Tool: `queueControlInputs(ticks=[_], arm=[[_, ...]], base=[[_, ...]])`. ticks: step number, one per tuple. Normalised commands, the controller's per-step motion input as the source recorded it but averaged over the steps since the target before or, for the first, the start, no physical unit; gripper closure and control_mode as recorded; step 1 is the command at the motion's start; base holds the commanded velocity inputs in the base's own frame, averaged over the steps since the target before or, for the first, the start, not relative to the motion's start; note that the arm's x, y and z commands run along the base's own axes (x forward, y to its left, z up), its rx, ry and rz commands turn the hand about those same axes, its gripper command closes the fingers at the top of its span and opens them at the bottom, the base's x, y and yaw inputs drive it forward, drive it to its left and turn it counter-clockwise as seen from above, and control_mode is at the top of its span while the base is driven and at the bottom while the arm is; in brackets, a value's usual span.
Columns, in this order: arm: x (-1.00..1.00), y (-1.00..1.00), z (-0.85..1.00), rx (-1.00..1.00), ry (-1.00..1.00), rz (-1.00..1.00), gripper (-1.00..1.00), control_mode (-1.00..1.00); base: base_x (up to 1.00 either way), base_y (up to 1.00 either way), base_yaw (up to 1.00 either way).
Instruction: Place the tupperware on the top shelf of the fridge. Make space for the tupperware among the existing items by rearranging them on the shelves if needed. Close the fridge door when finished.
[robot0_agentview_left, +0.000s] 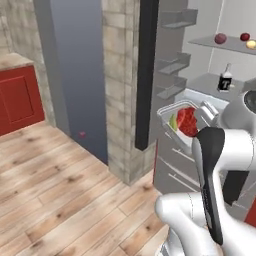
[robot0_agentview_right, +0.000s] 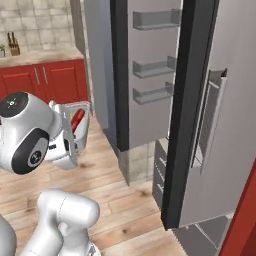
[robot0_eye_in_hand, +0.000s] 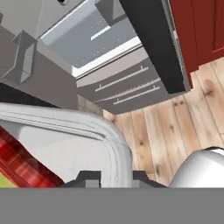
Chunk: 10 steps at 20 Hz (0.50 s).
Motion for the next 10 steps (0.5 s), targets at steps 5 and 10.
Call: queueControlInputs(ticks=[5, 10], arm=[[0.0, 0.0, 0.0, 0.0, 0.0, 0.0, 1.0, 1.0], [0.0, 0.0, 0.0, 0.0, 0.0, 0.0, 1.0, 1.0]], base=[[0.08, 0.02, -0.54], [0.32, 0.34, -0.6]])
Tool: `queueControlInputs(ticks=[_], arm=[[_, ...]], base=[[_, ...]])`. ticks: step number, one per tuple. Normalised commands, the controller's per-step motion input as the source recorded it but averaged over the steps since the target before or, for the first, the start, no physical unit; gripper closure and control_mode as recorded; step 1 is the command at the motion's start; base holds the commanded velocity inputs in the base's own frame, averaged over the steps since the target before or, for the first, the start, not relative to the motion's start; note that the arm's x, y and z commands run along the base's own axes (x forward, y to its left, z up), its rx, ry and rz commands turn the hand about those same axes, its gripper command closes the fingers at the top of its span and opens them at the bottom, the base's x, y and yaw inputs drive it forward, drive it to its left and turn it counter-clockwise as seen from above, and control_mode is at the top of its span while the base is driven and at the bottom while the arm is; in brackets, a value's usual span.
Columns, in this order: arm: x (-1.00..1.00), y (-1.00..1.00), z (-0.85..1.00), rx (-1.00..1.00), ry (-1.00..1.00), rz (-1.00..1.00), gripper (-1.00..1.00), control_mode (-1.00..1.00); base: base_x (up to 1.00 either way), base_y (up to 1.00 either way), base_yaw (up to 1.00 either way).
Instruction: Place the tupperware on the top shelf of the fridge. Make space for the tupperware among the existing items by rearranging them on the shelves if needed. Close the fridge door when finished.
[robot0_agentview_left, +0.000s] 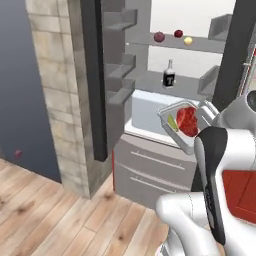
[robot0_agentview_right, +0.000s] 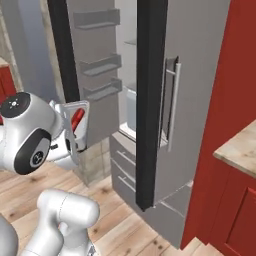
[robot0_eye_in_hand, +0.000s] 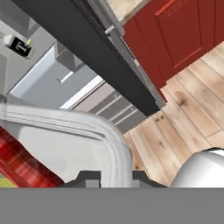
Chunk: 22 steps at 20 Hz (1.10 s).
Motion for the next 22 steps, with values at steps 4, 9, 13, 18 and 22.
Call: queueControlInputs(ticks=[4, 9, 13, 18, 22], arm=[[0.0, 0.0, 0.0, 0.0, 0.0, 0.0, 1.0, 1.0], [0.0, 0.0, 0.0, 0.0, 0.0, 0.0, 1.0, 1.0], [0.0, 0.0, 0.0, 0.0, 0.0, 0.0, 1.0, 1.0], [0.0, 0.0, 0.0, 0.0, 0.0, 0.0, 1.0, 1.0], [0.0, 0.0, 0.0, 0.0, 0.0, 0.0, 1.0, 1.0]], base=[[0.52, 0.66, -0.54], [0.53, 0.59, -0.48], [0.31, 0.07, -0.44], [0.39, 0.15, -0.41], [0.49, 0.51, -0.35]])
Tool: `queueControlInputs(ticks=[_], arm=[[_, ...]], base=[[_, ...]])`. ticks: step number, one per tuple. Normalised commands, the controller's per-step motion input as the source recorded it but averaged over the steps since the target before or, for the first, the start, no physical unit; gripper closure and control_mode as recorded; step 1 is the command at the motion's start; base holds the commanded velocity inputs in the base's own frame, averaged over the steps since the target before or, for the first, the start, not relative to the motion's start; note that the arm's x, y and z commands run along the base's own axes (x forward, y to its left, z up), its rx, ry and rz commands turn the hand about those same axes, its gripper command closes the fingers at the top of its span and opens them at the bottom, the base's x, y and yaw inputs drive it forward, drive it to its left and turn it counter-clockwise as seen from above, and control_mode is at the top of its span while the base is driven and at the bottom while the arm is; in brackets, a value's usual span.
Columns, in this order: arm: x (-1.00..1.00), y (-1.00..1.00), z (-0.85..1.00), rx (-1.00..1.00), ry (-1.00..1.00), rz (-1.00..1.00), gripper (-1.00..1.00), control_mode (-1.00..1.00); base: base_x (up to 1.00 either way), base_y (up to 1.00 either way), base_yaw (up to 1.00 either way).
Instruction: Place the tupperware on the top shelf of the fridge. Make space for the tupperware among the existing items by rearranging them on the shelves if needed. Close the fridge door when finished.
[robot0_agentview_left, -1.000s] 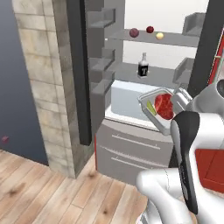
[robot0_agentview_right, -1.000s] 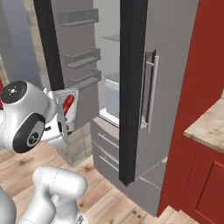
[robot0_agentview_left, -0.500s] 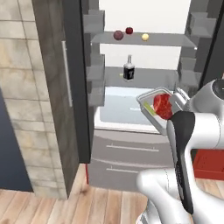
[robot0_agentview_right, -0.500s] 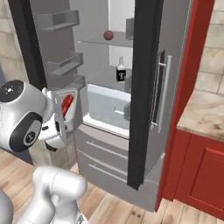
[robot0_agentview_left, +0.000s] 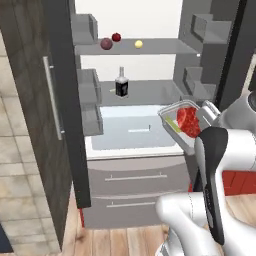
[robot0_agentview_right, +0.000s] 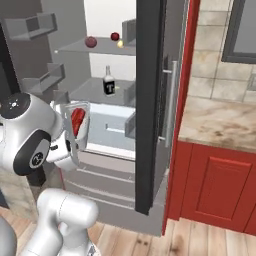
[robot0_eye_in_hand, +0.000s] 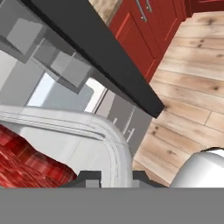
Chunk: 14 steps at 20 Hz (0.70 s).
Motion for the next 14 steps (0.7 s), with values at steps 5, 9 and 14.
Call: queueControlInputs(ticks=[5, 9, 14], arm=[[0.0, 0.0, 0.0, 0.0, 0.0, 0.0, 1.0, 1.0], [0.0, 0.0, 0.0, 0.0, 0.0, 0.0, 1.0, 1.0], [0.0, 0.0, 0.0, 0.0, 0.0, 0.0, 1.0, 1.0]], base=[[0.56, 0.52, -0.32], [0.59, 0.09, -0.27], [0.64, 0.2, -0.24]])
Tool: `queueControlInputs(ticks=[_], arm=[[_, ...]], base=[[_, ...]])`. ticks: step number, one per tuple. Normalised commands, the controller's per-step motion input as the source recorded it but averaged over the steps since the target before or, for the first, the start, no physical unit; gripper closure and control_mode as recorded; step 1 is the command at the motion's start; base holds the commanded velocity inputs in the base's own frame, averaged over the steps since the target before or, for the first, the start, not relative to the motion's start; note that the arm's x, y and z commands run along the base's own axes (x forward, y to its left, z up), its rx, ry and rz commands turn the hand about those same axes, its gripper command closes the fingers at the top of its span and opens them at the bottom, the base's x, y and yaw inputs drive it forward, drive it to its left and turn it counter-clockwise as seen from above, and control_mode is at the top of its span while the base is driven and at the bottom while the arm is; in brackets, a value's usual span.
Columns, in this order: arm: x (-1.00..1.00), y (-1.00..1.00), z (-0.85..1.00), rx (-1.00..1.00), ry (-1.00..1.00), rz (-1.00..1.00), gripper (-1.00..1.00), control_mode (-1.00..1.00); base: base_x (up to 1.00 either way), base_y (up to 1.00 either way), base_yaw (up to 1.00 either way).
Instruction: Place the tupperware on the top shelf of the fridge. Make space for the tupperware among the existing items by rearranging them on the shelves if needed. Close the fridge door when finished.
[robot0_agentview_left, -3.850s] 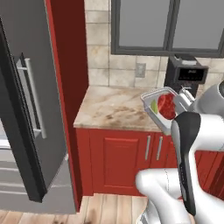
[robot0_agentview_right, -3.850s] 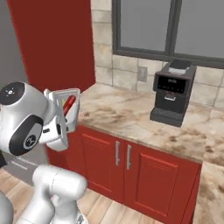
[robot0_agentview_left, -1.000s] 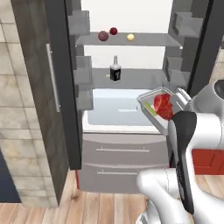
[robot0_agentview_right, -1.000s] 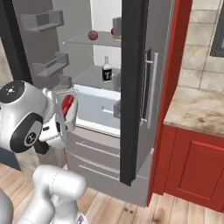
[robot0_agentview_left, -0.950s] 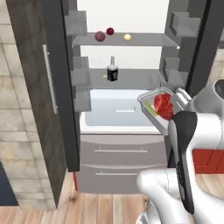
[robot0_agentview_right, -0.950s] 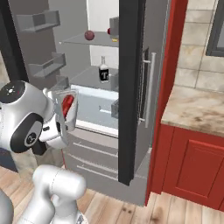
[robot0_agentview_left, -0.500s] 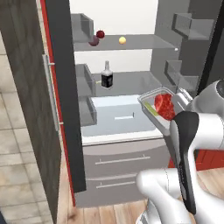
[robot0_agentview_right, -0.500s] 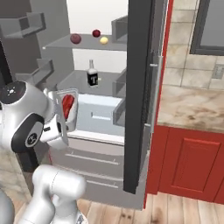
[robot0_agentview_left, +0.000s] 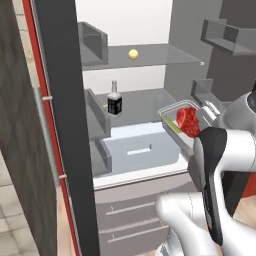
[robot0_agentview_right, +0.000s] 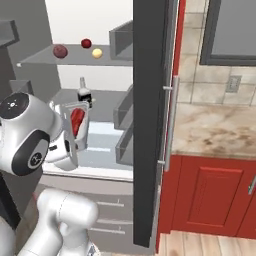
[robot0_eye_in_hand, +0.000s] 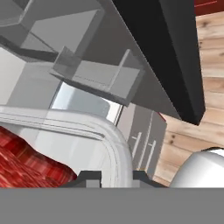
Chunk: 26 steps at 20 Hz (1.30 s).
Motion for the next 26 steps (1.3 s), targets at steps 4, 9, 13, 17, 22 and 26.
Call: queueControlInputs(ticks=[4, 9, 13, 17, 22, 26], arm=[[0.0, 0.0, 0.0, 0.0, 0.0, 0.0, 1.0, 1.0], [0.0, 0.0, 0.0, 0.0, 0.0, 0.0, 1.0, 1.0], [0.0, 0.0, 0.0, 0.0, 0.0, 0.0, 1.0, 1.0], [0.06, 0.14, -0.13, -0.01, -0.2, -0.04, 1.0, -1.0], [-0.07, 0.0, 0.6, 0.0, -0.28, -0.02, 1.0, -1.0], [0.03, 0.0, 0.83, 0.0, -0.07, -0.08, 1.0, -1.0]], base=[[0.66, 0.42, -0.22], [0.64, 0.39, -0.22], [0.5, 0.29, -0.15], [0.0, 0.0, 0.0], [0.0, 0.0, 0.0], [0.0, 0.0, 0.0]])
